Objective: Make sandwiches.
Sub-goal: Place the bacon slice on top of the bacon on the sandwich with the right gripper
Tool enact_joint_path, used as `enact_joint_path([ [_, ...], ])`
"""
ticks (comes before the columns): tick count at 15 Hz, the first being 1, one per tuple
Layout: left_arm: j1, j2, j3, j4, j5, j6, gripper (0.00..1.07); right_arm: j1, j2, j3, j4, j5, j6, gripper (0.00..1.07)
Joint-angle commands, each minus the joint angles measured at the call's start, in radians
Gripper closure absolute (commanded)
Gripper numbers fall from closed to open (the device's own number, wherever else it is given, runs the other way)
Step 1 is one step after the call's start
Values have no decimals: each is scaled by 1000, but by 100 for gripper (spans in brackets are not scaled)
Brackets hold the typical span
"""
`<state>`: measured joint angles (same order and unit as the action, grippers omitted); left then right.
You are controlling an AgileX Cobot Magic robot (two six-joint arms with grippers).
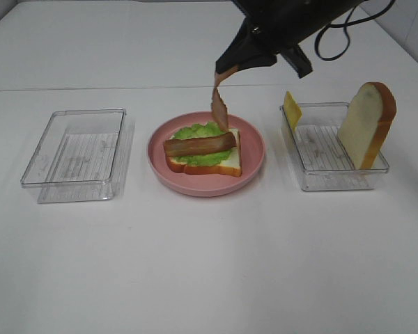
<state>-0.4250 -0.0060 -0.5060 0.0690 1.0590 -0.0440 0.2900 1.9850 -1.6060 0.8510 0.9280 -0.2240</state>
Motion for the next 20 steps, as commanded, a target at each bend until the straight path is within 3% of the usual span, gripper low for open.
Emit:
enact_joint_path([
  [1, -1, -8, 7, -7, -12, 2, 30, 53, 56, -2, 106, -150, -20, 107],
  [4, -1, -8, 7, -7, -12, 2, 30, 90, 137, -2, 238, -273, -83, 107],
  [7, -1, -8, 7, -7, -12, 2, 30, 88, 198, -2, 249, -273, -84, 107],
  [10, -1, -8, 7, -7, -12, 2, 30, 87, 208, -2, 104, -271, 15, 107],
  [15, -1, -8, 7, -7, -12, 2, 30, 84, 158, -2, -284, -226, 283, 107],
  [17, -1, -8, 7, -7, -12, 2, 30, 86, 154, -2, -359, -195, 342, 94],
  [20, -1, -8, 7, -7, -12, 2, 30, 86, 154, -2, -358, -190, 343, 51],
])
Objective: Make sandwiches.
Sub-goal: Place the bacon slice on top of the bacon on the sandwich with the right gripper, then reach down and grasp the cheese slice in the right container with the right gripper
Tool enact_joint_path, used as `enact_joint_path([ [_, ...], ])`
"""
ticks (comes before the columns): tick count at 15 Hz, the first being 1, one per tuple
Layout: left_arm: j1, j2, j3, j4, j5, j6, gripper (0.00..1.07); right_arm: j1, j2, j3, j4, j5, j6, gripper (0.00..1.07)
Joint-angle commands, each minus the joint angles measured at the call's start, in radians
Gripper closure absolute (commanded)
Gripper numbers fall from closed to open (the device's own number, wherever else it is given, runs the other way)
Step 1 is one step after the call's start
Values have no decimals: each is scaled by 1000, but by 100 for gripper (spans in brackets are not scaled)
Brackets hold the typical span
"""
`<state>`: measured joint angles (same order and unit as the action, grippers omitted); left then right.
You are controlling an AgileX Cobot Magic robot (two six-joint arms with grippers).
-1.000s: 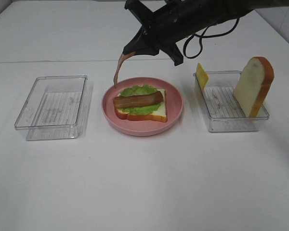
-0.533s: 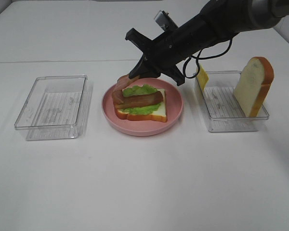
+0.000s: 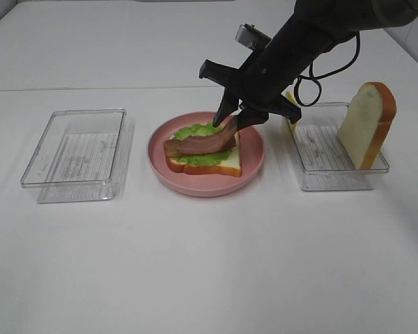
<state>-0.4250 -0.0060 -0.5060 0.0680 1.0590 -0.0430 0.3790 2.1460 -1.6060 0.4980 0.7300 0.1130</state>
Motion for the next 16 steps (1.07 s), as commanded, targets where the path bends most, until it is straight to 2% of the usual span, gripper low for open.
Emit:
enact_joint_path([
  [1, -1, -8, 7, -6, -12, 1, 30, -3, -7, -2, -5, 13, 3, 41],
  [2, -1, -8, 7, -6, -12, 1, 30, -3, -8, -3, -5, 24, -5, 36],
  [6, -1, -8, 7, -6, -12, 1, 30, -3, -8, -101, -64, 194, -13, 35],
  [9, -1, -8, 7, -6, -12, 1, 30, -3, -8, -222, -221, 367, 25, 35],
  [10, -1, -8, 7, -6, -12, 1, 30, -3, -8, -238, -249, 378, 33, 35],
  [12, -1, -8, 7, -6, -12, 1, 30, -4, -8, -308, -429, 399, 80, 35],
  [14, -1, -8, 7, -6, -12, 1, 30, -37, -6, -320, -463, 390, 92, 35],
  [16, -1, -8, 7, -6, -12, 1, 30, -87, 1, -320, -446, 364, 71, 36],
])
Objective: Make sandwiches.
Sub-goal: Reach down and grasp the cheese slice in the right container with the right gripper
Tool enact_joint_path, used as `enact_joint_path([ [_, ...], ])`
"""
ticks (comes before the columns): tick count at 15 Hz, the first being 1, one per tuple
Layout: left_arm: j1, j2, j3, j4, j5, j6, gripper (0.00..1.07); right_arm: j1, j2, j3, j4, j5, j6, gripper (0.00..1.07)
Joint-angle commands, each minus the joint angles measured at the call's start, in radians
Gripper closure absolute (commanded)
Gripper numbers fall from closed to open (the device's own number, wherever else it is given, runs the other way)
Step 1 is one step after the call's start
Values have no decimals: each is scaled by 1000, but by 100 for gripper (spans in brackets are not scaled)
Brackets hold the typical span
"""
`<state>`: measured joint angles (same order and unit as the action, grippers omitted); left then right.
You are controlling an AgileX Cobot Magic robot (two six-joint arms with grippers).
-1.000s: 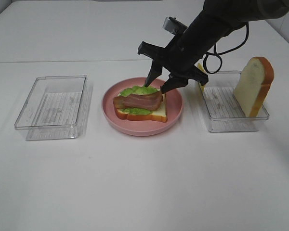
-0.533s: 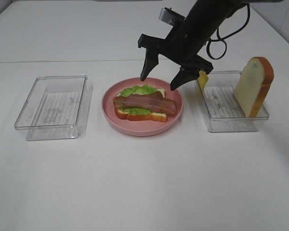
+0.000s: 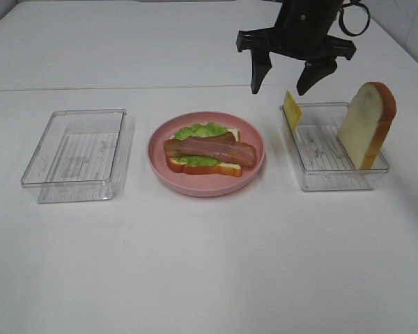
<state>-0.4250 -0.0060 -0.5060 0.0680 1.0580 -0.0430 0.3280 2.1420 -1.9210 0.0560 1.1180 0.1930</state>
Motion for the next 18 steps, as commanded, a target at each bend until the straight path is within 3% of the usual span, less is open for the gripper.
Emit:
enact_joint_path([
  [1, -1, -8, 7, -6, -11, 1, 30, -58, 9, -6, 28, -57, -46, 38],
  [4, -1, -8, 7, -6, -11, 1, 30, -98, 57, -7, 90, -113, -104, 41],
  [9, -1, -8, 7, -6, -11, 1, 30, -128, 159, -14, 74, -169, -119, 48],
  [11, -1, -8, 7, -6, -11, 1, 30, -127, 176, -14, 75, -174, -119, 66],
  [12, -1, -8, 7, -6, -11, 1, 30, -127, 176, -14, 77, -174, -119, 84],
  [14, -1, -8, 7, -6, -11, 1, 30, -127, 171, -14, 77, -172, -119, 107],
  [18, -1, -8, 7, -6, -11, 1, 30, -125, 129, -14, 81, -143, -119, 107],
])
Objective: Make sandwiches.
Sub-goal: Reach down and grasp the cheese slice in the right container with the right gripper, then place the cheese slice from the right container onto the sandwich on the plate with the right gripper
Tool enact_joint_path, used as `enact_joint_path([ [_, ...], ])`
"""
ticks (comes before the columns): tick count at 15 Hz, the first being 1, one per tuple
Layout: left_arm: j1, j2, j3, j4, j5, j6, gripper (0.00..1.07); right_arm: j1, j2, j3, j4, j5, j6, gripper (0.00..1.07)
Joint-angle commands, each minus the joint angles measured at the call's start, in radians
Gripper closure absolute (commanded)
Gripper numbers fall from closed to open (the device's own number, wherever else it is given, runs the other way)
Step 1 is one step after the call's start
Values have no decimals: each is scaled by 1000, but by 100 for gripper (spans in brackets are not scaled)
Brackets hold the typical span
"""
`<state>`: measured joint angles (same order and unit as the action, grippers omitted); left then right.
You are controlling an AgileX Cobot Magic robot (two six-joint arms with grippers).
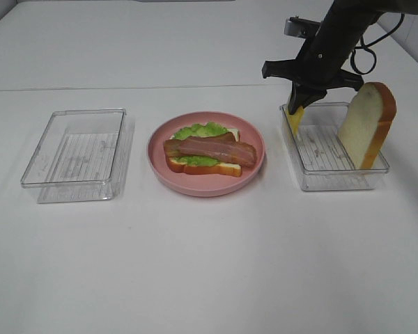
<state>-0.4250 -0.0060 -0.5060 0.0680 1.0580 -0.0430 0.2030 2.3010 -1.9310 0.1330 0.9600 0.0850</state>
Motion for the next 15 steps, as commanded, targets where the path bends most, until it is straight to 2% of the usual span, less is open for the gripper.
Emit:
enact_joint_path([
  [1, -1, -8, 7, -6, -11, 1, 30, 0, -54, -4, 17, 15, -11, 107],
  [4, -1, -8, 7, -6, -11, 1, 30, 2, -122, -4, 140, 29, -47, 107],
  [6, -1, -8, 7, -6, -11, 1, 30, 3, -131, -3, 287, 48, -105, 107],
  [7, -1, -8, 7, -6, -11, 1, 30, 12, -122, -2, 419, 74, -172, 107],
  [9, -1, -8, 7, -6, -11, 1, 30, 41, -89, -2, 576, 92, -244, 107],
  [11, -1, -8, 7, -6, -11, 1, 30, 110, -21, -2, 679, 79, -248, 107],
  [15, -1, -8, 7, -6, -11, 1, 30, 139, 71, -2, 765, 55, -248, 107],
])
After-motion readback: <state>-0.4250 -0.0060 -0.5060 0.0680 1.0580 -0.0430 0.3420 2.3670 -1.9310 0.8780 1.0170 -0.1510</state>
